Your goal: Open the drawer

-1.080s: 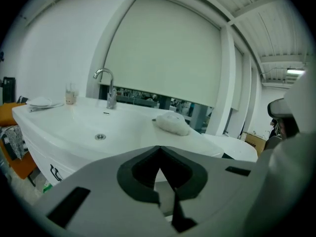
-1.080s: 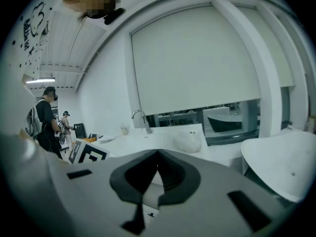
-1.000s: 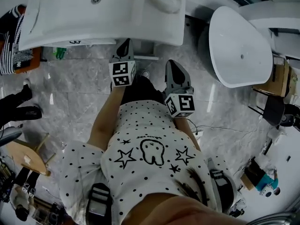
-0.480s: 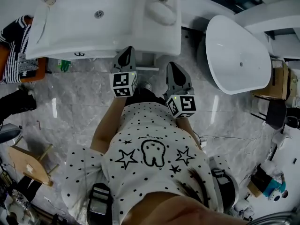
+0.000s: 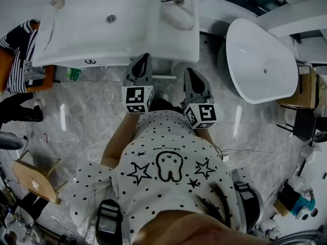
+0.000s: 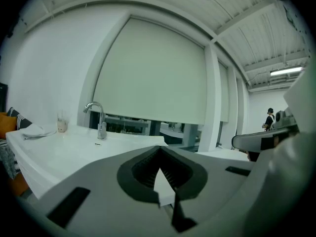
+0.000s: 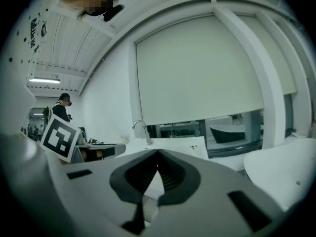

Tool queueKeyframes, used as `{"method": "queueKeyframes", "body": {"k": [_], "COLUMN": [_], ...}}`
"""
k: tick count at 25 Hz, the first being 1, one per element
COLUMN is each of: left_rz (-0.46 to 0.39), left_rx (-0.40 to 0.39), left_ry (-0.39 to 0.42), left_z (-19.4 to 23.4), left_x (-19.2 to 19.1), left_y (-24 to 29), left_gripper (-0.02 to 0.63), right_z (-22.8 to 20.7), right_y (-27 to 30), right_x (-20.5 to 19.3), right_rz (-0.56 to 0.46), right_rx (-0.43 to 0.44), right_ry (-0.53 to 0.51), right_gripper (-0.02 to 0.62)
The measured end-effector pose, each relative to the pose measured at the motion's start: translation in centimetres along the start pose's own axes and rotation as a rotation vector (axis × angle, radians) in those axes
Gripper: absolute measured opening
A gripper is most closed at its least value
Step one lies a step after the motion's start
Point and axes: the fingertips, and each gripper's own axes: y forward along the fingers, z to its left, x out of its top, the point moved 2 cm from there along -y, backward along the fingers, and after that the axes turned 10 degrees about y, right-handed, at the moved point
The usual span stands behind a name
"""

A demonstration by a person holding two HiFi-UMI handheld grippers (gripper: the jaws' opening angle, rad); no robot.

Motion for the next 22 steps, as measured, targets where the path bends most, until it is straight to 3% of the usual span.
{"method": "queueKeyframes", "body": {"k": [12,22], "left_rz": [-0.070,-0.043], "left_rx": [-0.030,-0.067], "left_ry": [0.033,0.043], "left_z": [-0.2,-1.2], "left_x": [3.0,2.6], "left_y": [-2.4,-3.8], "left_gripper": [0.003,0.003], "right_z": [-0.5,-0.7], "right_y": [-0.6,-1.4], "right_x": [0.8,0.7], "right_rz": [-0.019,-0.012], "right_rx": [-0.015,-0.022], "right_ry": [-0.004,0.010], "right_gripper": [0.014,0.014]}}
